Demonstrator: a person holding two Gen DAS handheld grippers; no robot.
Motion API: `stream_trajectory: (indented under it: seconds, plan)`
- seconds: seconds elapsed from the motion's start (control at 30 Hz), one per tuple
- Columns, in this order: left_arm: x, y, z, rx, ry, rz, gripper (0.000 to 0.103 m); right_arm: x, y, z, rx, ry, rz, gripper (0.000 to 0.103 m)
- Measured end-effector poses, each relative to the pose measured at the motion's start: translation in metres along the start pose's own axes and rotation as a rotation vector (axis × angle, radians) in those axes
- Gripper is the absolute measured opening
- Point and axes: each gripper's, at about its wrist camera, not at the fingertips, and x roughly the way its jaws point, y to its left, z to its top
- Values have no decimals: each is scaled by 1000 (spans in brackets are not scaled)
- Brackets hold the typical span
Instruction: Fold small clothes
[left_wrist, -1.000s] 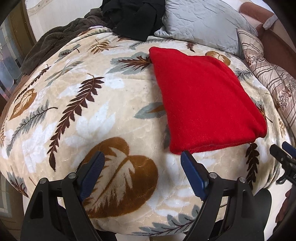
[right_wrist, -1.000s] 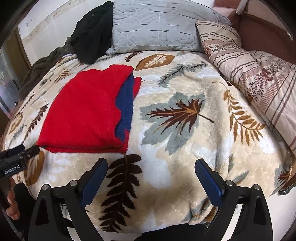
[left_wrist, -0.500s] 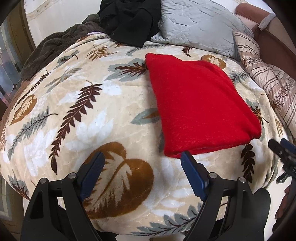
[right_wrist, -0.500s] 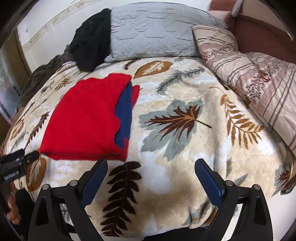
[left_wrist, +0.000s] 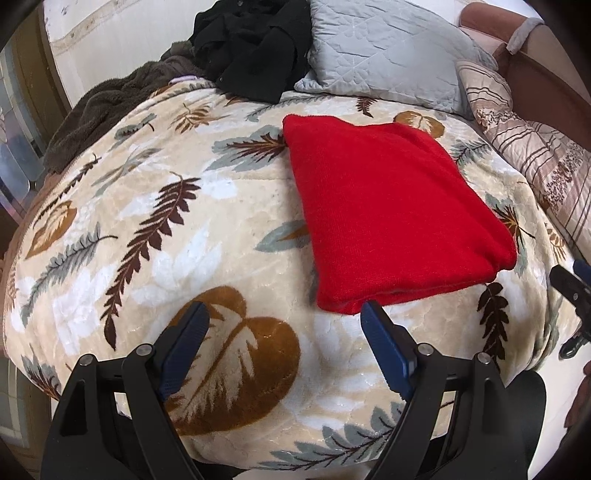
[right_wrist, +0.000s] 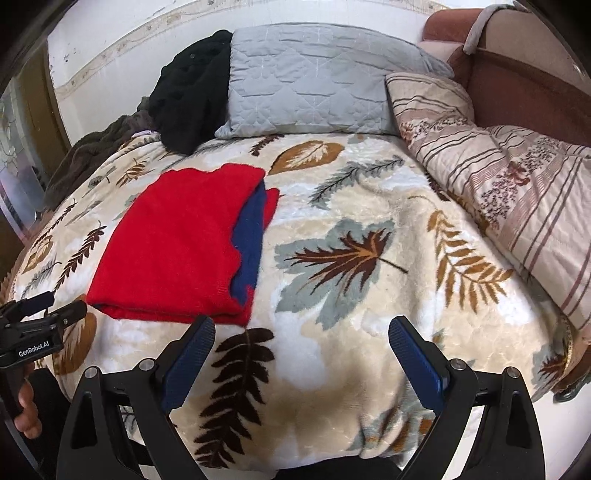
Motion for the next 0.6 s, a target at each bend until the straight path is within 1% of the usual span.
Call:
stream_trajectory:
  seconds: [0.13, 0.3, 0.4, 0.53, 0.6]
  plan:
    - [-4, -2, 0, 9, -9, -3, 85, -6, -5, 0, -6, -14, -18, 96]
    - [-6, -3, 0, 10, -21, 3, 85, -9, -6, -3, -55, -5, -62, 96]
    - [-5, -4, 0, 8, -19, 2, 85, -13, -9, -6, -67, 0, -54, 96]
    - [-8, -8, -1, 7, -20, -7, 85, -24, -14, -8, -76, -40, -54, 97]
    - [-10, -10, -2, 12, -25, -8, 85, -25, -19, -8, -62, -44, -55, 97]
